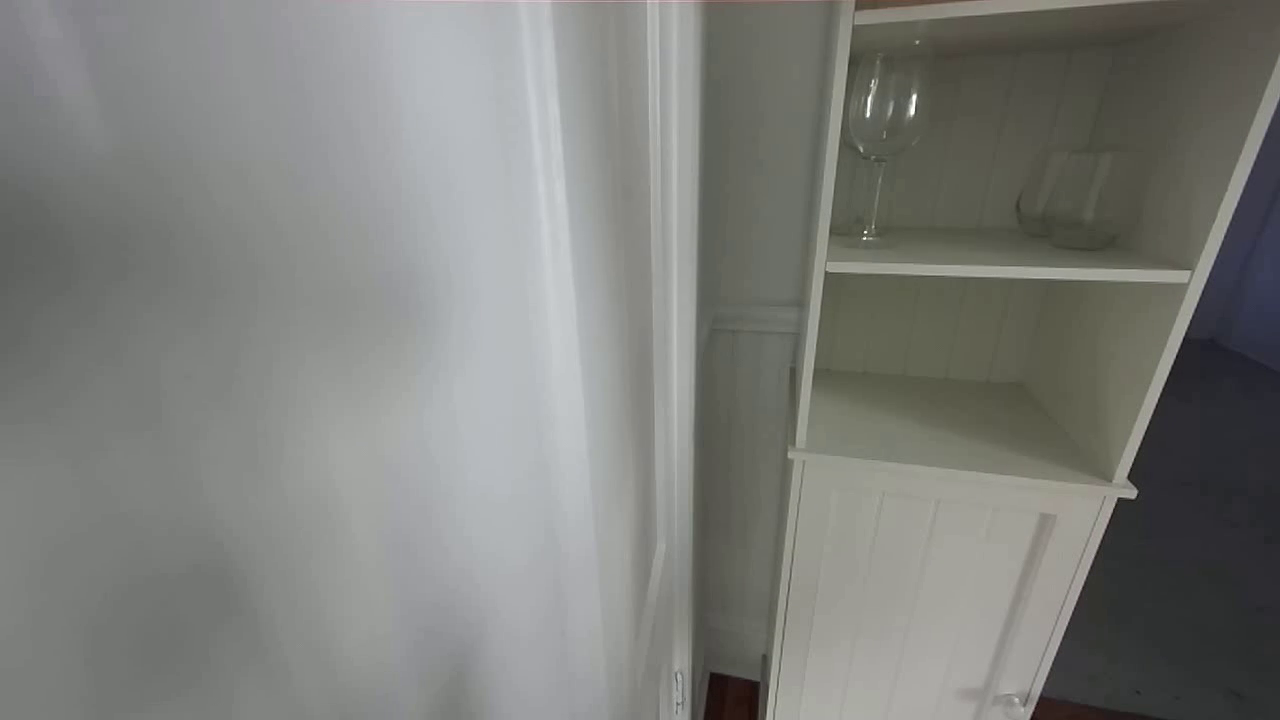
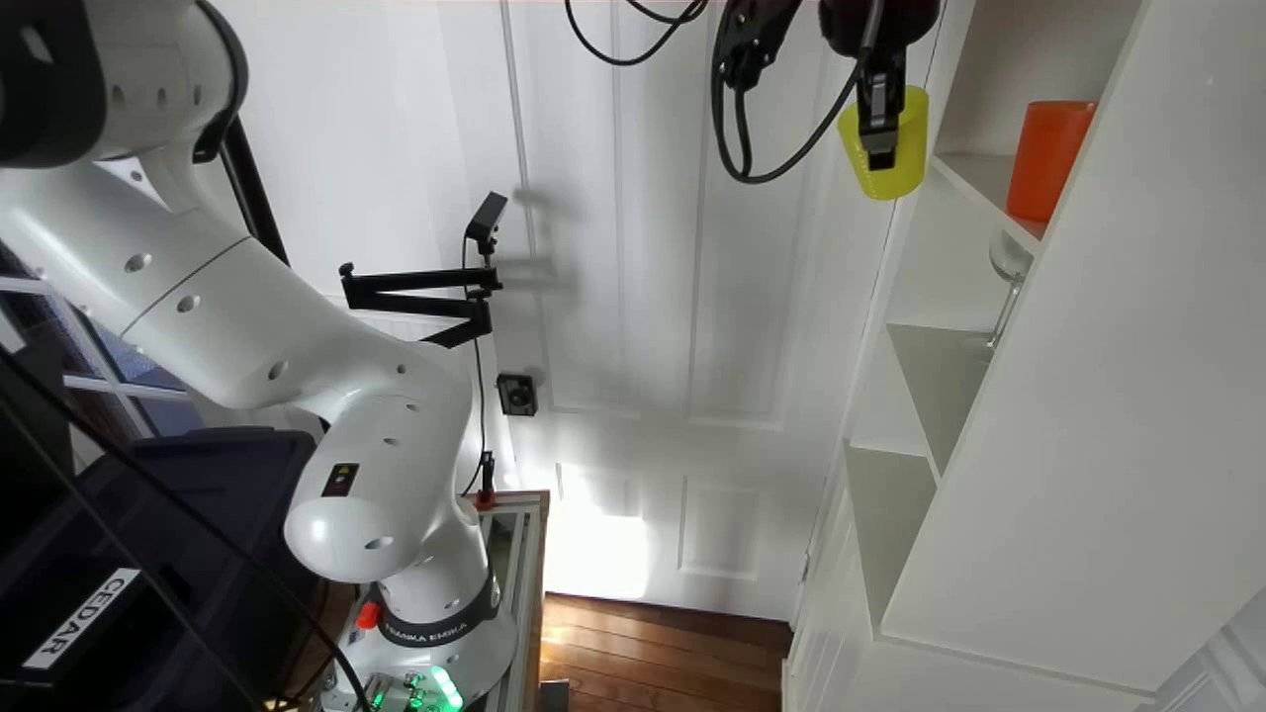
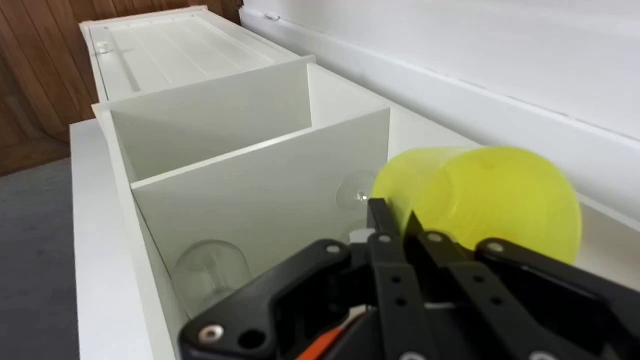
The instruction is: Remove the yellow cup from the middle shelf and put it on the third shelf from the bottom
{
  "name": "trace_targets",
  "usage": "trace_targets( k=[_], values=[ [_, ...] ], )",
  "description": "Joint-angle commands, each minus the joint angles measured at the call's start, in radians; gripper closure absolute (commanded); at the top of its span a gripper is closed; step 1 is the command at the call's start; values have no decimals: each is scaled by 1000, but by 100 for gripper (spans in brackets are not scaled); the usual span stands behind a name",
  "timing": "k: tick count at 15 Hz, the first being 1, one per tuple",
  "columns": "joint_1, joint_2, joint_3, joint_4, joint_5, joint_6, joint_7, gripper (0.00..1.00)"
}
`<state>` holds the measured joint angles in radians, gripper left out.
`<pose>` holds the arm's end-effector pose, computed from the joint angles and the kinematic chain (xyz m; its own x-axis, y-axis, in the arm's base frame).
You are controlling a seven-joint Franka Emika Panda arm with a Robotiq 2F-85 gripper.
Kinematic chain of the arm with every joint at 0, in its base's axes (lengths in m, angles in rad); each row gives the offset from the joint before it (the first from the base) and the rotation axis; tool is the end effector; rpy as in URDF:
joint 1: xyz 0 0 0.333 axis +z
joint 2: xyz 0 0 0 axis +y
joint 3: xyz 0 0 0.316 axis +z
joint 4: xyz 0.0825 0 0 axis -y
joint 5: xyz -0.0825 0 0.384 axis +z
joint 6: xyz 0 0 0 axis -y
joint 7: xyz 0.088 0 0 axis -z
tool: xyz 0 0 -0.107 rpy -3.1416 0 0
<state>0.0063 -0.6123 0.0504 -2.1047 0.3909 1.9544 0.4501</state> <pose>0.3864 0.0543 0.6986 0.8451 -0.4847 0.2255 -0.3261 -0.8017 -0.5009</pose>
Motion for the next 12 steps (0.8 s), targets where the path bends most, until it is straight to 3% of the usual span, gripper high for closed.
trace_targets(
  k=[1, 6, 12],
  values=[
    [-42, 82, 36, 84, 8, 80, 103, 99],
    [-43, 171, 58, 137, -8, 181, 190, 99],
    [-30, 236, 70, 179, -31, 196, 241, 96]
  ],
)
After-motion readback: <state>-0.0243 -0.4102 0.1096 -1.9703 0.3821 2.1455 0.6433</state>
